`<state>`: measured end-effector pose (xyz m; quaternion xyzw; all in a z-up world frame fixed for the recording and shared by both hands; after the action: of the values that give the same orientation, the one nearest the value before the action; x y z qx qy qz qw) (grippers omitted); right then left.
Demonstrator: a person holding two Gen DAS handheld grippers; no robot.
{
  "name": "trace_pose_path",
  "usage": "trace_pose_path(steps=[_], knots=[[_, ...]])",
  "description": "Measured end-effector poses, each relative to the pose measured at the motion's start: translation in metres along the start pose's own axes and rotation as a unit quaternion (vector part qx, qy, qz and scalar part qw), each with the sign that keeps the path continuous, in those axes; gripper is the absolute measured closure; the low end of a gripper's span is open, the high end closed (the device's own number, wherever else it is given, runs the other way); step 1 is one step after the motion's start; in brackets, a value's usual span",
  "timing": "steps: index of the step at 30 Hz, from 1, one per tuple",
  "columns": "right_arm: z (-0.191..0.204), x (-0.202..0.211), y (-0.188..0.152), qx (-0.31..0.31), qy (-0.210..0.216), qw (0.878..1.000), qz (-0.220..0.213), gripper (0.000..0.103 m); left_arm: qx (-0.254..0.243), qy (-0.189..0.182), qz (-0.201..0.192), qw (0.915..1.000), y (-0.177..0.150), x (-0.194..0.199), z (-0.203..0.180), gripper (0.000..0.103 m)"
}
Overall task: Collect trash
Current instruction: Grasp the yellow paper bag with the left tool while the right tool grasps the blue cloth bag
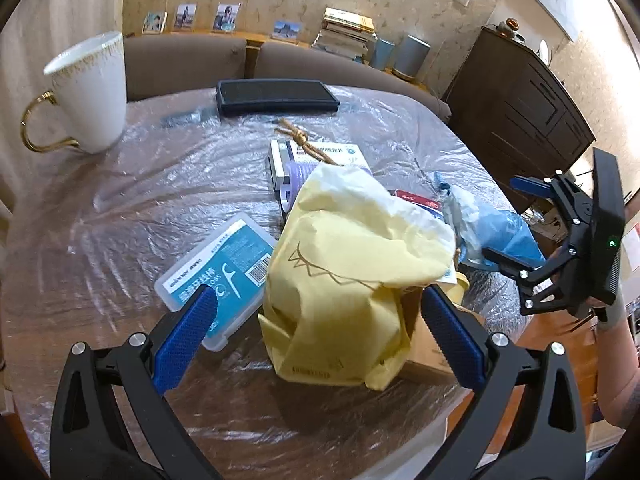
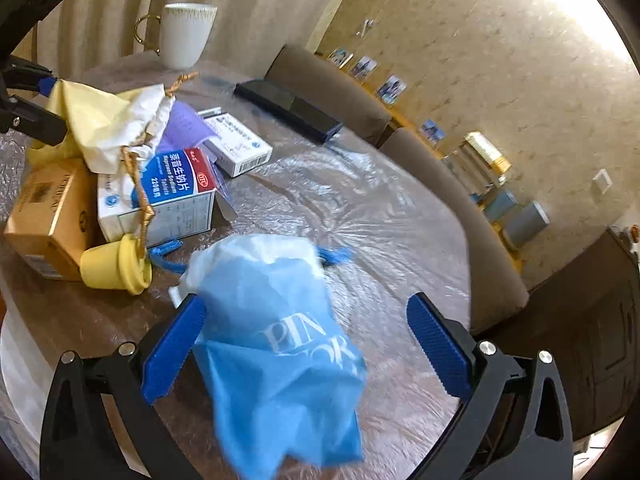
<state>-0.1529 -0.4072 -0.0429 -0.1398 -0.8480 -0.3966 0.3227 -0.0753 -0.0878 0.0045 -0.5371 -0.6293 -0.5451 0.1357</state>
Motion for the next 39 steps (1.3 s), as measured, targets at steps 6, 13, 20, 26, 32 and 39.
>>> trace_pose_path(steps=[6,13,20,26,32,39], knots=[[0.004,-0.022,-0.001,-0.026,0.024,0.999,0.024,0.004,-0.002,-0.019,0.010,0.9998,-0.001,-0.009,-0.002,0.009],[-0.001,-0.030,-0.006,-0.088,0.088,0.992,0.038,0.025,-0.004,-0.038,0.024,0.9990,0.000,-0.018,-0.006,0.034],[-0.020,-0.018,-0.011,-0.173,0.117,0.978,0.016,0.042,0.015,-0.062,-0.005,0.9980,0.002,-0.006,-0.006,0.042],[-0.031,-0.001,-0.009,-0.228,0.124,0.966,-0.011,0.043,0.032,-0.061,-0.037,0.9969,0.004,0.010,-0.005,0.043],[-0.041,0.030,-0.006,-0.267,0.125,0.954,-0.045,0.043,0.034,-0.037,-0.089,0.9948,0.003,0.039,-0.008,0.043],[-0.041,0.067,-0.002,-0.286,0.150,0.943,-0.075,0.043,0.027,-0.030,-0.111,0.9930,-0.008,0.067,-0.011,0.043]])
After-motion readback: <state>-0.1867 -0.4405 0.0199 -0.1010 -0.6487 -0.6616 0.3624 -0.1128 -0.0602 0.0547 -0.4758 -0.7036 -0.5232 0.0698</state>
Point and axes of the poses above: each gripper's, at about its wrist camera, not at the fingertips, and x roughly against the way its jaws point, z to its left, y to its top, the point moved 4 cm from there along -x, roughly the way its jaws point, and after that the axes turned 7 degrees about -y, right-handed, at the moved point
